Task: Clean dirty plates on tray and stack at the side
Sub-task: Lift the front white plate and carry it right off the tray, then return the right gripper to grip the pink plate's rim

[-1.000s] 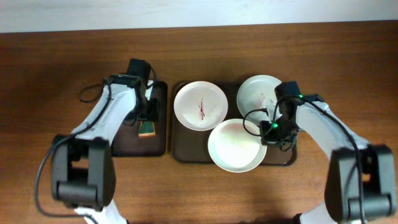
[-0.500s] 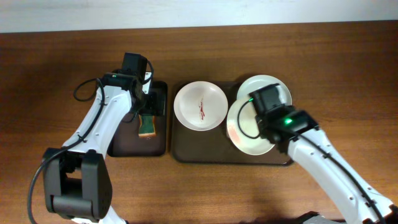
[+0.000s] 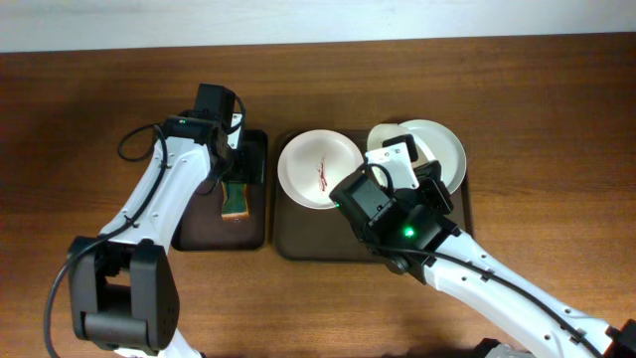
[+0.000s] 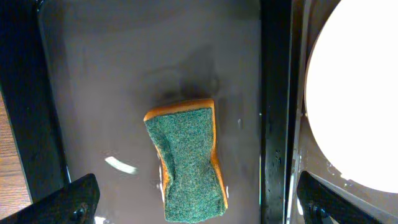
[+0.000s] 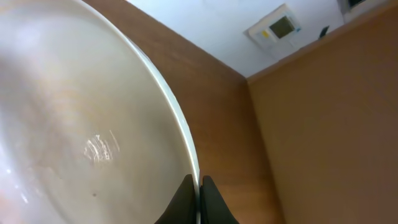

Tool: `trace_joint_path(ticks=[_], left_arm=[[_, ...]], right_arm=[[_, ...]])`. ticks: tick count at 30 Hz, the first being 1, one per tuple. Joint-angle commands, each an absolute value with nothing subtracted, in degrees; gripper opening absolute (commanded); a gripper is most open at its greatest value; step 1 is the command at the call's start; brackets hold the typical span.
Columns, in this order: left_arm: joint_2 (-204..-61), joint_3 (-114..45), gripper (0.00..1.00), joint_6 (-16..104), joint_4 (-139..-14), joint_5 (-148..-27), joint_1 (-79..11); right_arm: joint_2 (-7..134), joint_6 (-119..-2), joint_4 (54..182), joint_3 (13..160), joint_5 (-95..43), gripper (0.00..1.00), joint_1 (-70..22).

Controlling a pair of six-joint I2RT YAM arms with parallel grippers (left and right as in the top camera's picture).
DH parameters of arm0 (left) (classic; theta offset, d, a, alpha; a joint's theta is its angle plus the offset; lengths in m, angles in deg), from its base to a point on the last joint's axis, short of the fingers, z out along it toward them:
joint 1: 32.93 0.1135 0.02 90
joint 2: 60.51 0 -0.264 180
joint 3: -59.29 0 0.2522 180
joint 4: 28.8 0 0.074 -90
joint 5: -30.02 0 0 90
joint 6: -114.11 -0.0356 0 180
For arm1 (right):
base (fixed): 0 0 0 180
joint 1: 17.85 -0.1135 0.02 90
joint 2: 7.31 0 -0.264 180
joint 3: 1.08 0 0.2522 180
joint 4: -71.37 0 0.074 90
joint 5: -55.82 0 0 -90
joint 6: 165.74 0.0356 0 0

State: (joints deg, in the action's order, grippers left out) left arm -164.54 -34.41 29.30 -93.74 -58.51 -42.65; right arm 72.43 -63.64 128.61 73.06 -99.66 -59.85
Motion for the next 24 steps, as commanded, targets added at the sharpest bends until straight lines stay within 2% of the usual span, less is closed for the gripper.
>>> trace_joint_path(ticks=[1,4,9,14,17,21,22,23,24], left_arm=[[-164.0,-35.13,1.0,29.22,-93.65,-59.16,-42.5],[-164.0,-35.13,1.0,29.22,-93.65,-59.16,-42.5],[-164.0,-35.13,1.0,29.22,-93.7,-59.16,-42.5],[-164.0,-35.13,1.0,29.22,-93.68,-59.16,-42.52],[-164.0,-35.13,1.0,29.22,-93.68,-59.16,-42.5],[-164.0,-35.13,1.0,29.22,-93.7,-59.16,-42.5],[-164.0,-35.13,1.0,29.22,-93.81,-59.19,-42.52],[-164.0,-35.13,1.0,29.22,-93.85,-59.16,-42.52],[-164.0,-35.13,1.0,29.22,-93.83,-59.16,-42.5]], right_arm=[[71.32,-57.24,128.66,73.76,-87.07,0.04,-51.96],[71.3,-53.57,128.57,73.79,-71.44,0.04,-39.45],[71.65,-52.69,128.57,73.76,-43.83,0.04,-10.84],[75.34,-52.76,129.2,73.72,-30.72,0.04,13.26],[79.71,-52.76,129.18,73.72,-29.58,0.04,19.82],[84.04,-52.76,127.65,73.72,-29.56,0.05,21.22],[83.91,-52.78,127.04,73.76,-28.27,0.09,21.22],[83.69,-53.87,126.12,73.79,-24.82,0.27,21.2],[83.36,-57.83,124.72,73.79,-16.51,0.4,21.07]])
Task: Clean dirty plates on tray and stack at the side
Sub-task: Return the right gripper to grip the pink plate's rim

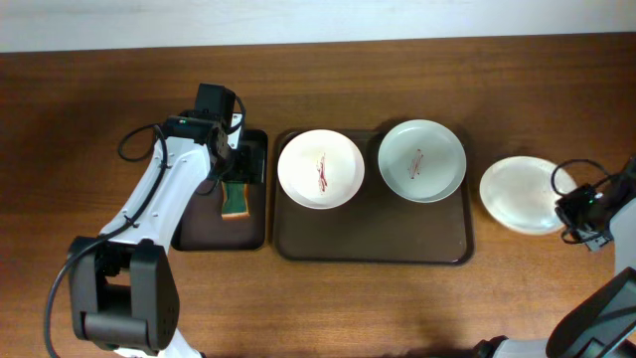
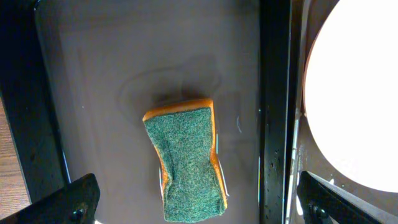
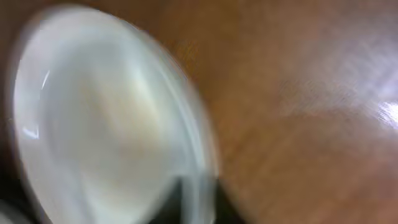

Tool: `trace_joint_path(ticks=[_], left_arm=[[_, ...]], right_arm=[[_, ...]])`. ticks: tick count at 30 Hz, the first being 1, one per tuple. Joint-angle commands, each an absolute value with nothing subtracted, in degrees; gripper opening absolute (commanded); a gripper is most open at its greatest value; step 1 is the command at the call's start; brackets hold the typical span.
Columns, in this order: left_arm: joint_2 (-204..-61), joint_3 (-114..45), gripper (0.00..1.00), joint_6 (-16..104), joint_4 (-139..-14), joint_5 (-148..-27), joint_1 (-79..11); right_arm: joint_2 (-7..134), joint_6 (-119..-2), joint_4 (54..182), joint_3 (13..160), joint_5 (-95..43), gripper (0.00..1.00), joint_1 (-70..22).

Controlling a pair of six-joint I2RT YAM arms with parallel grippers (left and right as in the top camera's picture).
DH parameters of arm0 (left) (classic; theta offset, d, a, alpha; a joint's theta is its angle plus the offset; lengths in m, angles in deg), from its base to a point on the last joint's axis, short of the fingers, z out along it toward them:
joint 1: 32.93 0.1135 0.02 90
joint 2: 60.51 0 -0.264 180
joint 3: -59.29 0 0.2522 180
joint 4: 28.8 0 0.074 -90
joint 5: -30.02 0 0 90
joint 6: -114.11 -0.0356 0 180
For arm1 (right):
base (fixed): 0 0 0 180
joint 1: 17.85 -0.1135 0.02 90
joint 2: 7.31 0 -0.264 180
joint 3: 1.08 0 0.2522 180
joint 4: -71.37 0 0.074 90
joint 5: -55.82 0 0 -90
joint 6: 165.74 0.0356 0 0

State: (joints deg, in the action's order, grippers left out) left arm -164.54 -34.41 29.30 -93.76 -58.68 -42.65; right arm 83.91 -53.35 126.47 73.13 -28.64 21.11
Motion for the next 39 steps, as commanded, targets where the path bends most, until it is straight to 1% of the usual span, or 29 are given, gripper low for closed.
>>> trace_joint_path(ticks=[1,2,4,6,7,10,14,15,17,18,23,26,27,28,29,30,37,39], left_arm=[[-164.0,-35.13,1.0,29.22,-93.79,-59.19,-42.5],[-164.0,-35.13,1.0,29.22,-93.76,-59.16,-42.5],[-164.0,-35.13,1.0,29.22,-93.81,-59.16,-42.5],[-164.0,-35.13,1.0,29.22,-93.81,-59.16,-42.5],[-164.0,-35.13,1.0,29.22,-93.81,-59.16,-42.52],[-164.0,-35.13,1.0,29.22,-93.81,-59.16,-42.5],[-164.0,-35.13,1.0,29.22,-93.81,-59.16,-42.52],[-164.0,-35.13,1.0,29.22,-93.81,-59.16,-42.52],[-164.0,-35.13,1.0,29.22,-93.81,-59.16,-42.52],[-164.02,-35.13,1.0,29.22,-93.81,-59.16,-42.52],[-164.0,-35.13,1.0,29.22,-93.87,-59.19,-42.52],[-164.0,-35.13,1.0,29.22,-93.94,-59.19,-42.52],[-164.0,-35.13,1.0,29.22,-94.05,-59.16,-42.52],[-164.0,-35.13,1.0,29.22,-94.11,-59.19,-42.52],[-164.02,-35.13,1.0,29.22,-94.11,-59.19,-42.52],[-164.0,-35.13,1.0,29.22,-94.14,-59.19,-42.52],[-164.0,-35.0,1.0,29.24,-94.42,-59.19,-42.52],[-164.02,-33.88,1.0,29.24,-94.68,-59.19,-42.52]], right_arm=[[83.06,-59.62,124.22,73.79,-9.67,0.44,20.56],[82.95,-61.76,124.2,73.79,-3.88,0.45,19.38],[82.95,-65.37,126.01,73.76,0.54,0.45,15.6],[82.95,-69.26,128.07,73.76,0.54,0.45,8.81],[82.95,-69.85,128.22,73.76,0.43,0.46,6.07],[83.08,-69.7,127.04,73.76,-3.09,0.48,-7.13],[83.97,-67.14,123.43,73.72,-8.6,0.5,-20.59],[85.11,-63.58,121.68,73.72,-11.2,0.45,-24.4],[87.01,-60.04,118.54,73.72,-13.34,0.43,-28.05],[89.68,-57.22,114.01,73.72,-13.5,0.4,-31.11],[98.09,-49.85,105.31,73.72,-14.79,0.41,-35.85],[101.18,-47.84,103.3,73.72,-17.06,0.35,-36.7],[101.57,-47.8,103.37,73.72,-18.17,0.31,-36.7],[101.68,-47.8,104.24,73.72,-18.39,0.23,-36.7],[101.68,-47.8,105.16,73.72,-18.39,0.17,-36.7],[101.68,-47.8,106.47,73.72,-18.39,0.14,-36.7],[101.04,-50.0,115.02,73.76,-18.5,0.08,-36.48],[100.37,-50.24,116.15,73.76,-21.13,0.07,-36.48]])
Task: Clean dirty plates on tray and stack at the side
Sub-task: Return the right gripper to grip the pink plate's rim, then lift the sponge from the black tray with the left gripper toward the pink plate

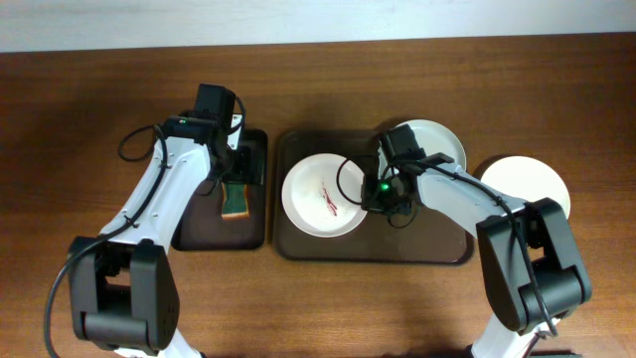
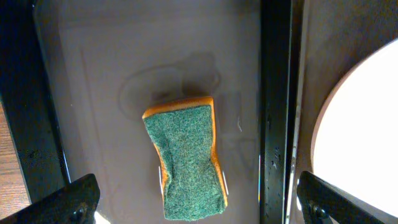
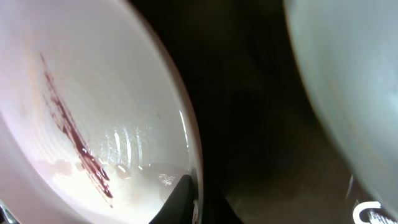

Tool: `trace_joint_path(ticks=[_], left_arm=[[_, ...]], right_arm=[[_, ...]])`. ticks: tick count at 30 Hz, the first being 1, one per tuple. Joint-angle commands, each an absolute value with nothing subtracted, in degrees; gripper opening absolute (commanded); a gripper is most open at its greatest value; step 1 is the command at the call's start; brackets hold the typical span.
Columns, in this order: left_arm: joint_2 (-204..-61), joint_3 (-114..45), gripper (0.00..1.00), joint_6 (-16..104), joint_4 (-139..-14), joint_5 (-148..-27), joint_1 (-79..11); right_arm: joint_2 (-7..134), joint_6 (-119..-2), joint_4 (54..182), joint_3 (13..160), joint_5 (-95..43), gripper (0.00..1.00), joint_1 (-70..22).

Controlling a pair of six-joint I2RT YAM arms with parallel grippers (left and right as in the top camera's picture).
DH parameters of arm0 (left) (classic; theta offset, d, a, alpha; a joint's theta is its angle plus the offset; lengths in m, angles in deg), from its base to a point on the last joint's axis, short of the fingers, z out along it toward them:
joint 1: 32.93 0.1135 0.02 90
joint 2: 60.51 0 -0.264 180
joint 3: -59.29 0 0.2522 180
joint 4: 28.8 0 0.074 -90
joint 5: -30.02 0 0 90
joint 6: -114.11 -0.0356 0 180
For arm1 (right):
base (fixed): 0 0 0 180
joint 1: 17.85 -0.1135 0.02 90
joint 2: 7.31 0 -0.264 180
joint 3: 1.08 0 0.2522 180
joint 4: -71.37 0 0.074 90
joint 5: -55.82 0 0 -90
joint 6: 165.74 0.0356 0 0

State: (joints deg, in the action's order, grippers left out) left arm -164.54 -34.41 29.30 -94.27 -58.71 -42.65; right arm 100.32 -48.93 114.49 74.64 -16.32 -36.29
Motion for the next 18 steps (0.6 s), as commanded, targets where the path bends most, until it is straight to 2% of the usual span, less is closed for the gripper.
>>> trace_joint_path(ticks=[1,9,12,14,15,18], left_arm=[[-164.19,-32.88,1.0,29.26,-94.29,-59.19,-42.52],[-164.81,-23.59,1.0,30.92,-87.75,-59.16,-42.52],[-164.81,-19.37,0.98,35.07,-83.99,-59.19,-42.52],[-164.81,-16.86,0.86,37.21,-80.67,-59.21,-42.52],[-164.81,-15.68,0.77,38.53,-78.77,-59.21,-42.52],[-164.81,-14.17,0.72,39.12,-75.16,-59.16,-42.52]], right_arm=[[99.89,-50.26,116.63,73.76,-22.41,0.06,-36.48],[98.84,-50.42,117.09,73.76,-25.02,0.06,-36.48],[98.84,-50.4,117.73,73.76,-25.02,0.06,-36.48],[98.84,-50.4,117.77,73.76,-24.99,0.06,-36.48],[98.84,-50.4,117.79,73.76,-24.99,0.06,-36.48],[98.84,-50.4,117.84,73.76,-24.99,0.06,-36.48]])
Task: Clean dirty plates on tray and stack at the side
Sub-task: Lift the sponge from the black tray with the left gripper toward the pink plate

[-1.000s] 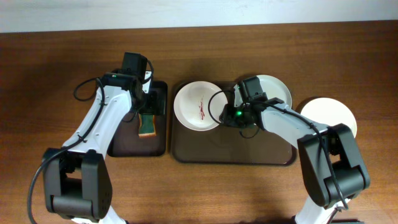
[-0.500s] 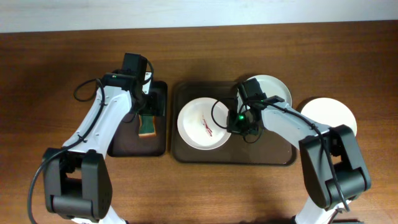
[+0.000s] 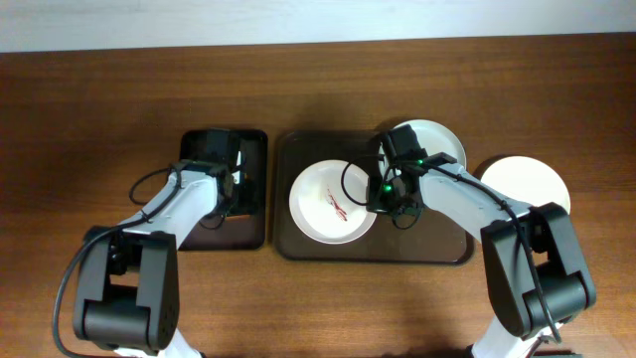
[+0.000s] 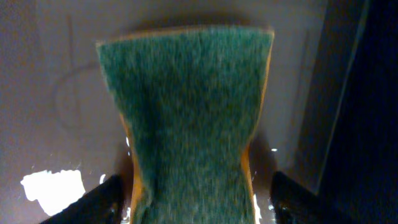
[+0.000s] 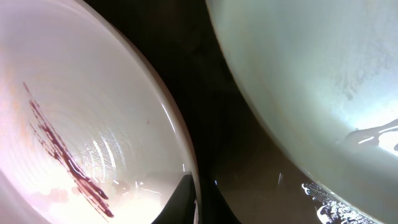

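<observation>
A white plate with a red streak lies at the left of the large dark tray. My right gripper is shut on its right rim, fingers pinching the edge beside the streaked plate. A second, pale plate sits at the tray's back right, close by in the right wrist view as the pale plate. A clean white plate rests on the table right of the tray. My left gripper is open and low, one finger on each side of the green and orange sponge.
The sponge lies in a small dark tray left of the large one; my left arm hides it from overhead. The wet floor of this small tray shows glare. Brown wooden table lies all around, a wall edge along the top.
My left gripper has come down from above the sponge and now straddles it. The streaked plate has shifted slightly right and toward the front, my right gripper still shut on its rim.
First my right gripper held a plate over the large tray. Then that plate lay on the table right of the tray with the gripper at it. Later the gripper was shut on the streaked plate's rim. My left gripper stayed above the sponge, and now is down around it.
</observation>
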Tool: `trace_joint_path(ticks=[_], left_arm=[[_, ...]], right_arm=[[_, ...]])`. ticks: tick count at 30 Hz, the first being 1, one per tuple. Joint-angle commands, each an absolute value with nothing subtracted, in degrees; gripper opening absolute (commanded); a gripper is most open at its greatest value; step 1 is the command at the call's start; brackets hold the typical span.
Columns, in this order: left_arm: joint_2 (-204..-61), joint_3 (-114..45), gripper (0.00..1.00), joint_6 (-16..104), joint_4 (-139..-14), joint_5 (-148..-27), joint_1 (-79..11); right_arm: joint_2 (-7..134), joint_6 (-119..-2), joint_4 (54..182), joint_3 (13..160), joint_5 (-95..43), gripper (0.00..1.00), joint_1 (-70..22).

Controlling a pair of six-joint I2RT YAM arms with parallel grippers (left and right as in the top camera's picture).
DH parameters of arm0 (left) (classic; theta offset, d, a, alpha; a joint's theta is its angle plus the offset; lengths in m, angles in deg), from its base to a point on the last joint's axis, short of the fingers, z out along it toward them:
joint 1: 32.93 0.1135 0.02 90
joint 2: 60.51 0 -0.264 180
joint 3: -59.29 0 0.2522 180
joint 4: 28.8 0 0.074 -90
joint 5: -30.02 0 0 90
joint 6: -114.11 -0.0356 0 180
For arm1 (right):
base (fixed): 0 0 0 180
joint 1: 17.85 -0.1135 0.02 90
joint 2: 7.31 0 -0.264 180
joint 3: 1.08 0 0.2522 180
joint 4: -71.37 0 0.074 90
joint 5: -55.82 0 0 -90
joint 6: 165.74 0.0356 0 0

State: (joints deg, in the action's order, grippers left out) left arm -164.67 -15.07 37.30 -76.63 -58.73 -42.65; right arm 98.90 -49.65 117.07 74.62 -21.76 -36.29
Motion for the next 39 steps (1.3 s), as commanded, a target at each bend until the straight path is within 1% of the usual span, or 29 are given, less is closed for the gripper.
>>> trace_joint_path(ticks=[1,4,5,6,9,10,12,14,15,16,17,23,28,33,39], left_arm=[[-164.81,-14.17,0.72,39.12,-73.9,-59.16,-42.52],[-164.81,-14.19,0.73,39.09,-71.1,-59.14,-42.5],[-164.81,-14.19,0.71,39.12,-70.53,-59.16,-42.5],[-164.81,-14.19,0.67,39.09,-70.16,-59.14,-42.52],[-164.78,-14.19,0.48,39.09,-70.09,-59.1,-42.5],[-164.74,-14.19,0.47,39.09,-70.11,-59.1,-42.5],[-164.74,-14.19,0.38,39.09,-70.07,-58.42,-42.5],[-164.74,-14.3,0.36,39.09,-70.01,-58.16,-42.5],[-164.74,-14.3,0.25,39.09,-69.98,-58.05,-42.5],[-164.74,-14.39,0.07,39.09,-70.01,-58.05,-42.5],[-164.74,-14.63,0.0,39.09,-70.03,-58.07,-42.5],[-159.95,-18.85,0.0,39.05,-71.97,-58.07,-42.5],[-151.17,-18.93,0.0,37.28,-70.95,-58.05,-42.5],[-145.59,-18.93,0.0,35.95,-67.6,-58.07,-42.5],[-141.7,-18.93,0.0,29.54,-65.15,-58.07,-42.52]], right_arm=[[98.84,-50.4,117.84,73.76,-24.99,0.06,-36.48],[98.84,-50.4,117.86,73.76,-24.99,0.06,-36.48],[98.84,-50.4,117.88,73.76,-24.99,0.06,-36.48],[98.84,-50.4,117.86,73.76,-24.99,0.06,-36.48],[98.84,-50.4,117.88,73.76,-24.99,0.06,-36.48],[98.84,-50.4,117.88,73.76,-24.99,0.06,-36.48],[98.84,-50.4,117.88,73.76,-24.99,0.06,-36.48],[98.84,-50.4,117.9,73.76,-24.99,0.06,-36.48],[98.84,-50.4,117.92,73.76,-24.99,0.06,-36.48],[98.84,-50.4,117.9,73.76,-24.99,0.06,-36.48],[98.84,-50.4,117.92,73.76,-24.99,0.06,-36.48],[98.84,-50.42,117.95,73.76,-24.99,0.06,-36.48],[98.84,-50.4,117.95,73.76,-24.99,0.06,-36.48],[98.84,-50.4,117.95,73.76,-24.99,0.06,-36.48],[98.84,-50.4,117.95,73.76,-24.99,0.06,-36.48]])
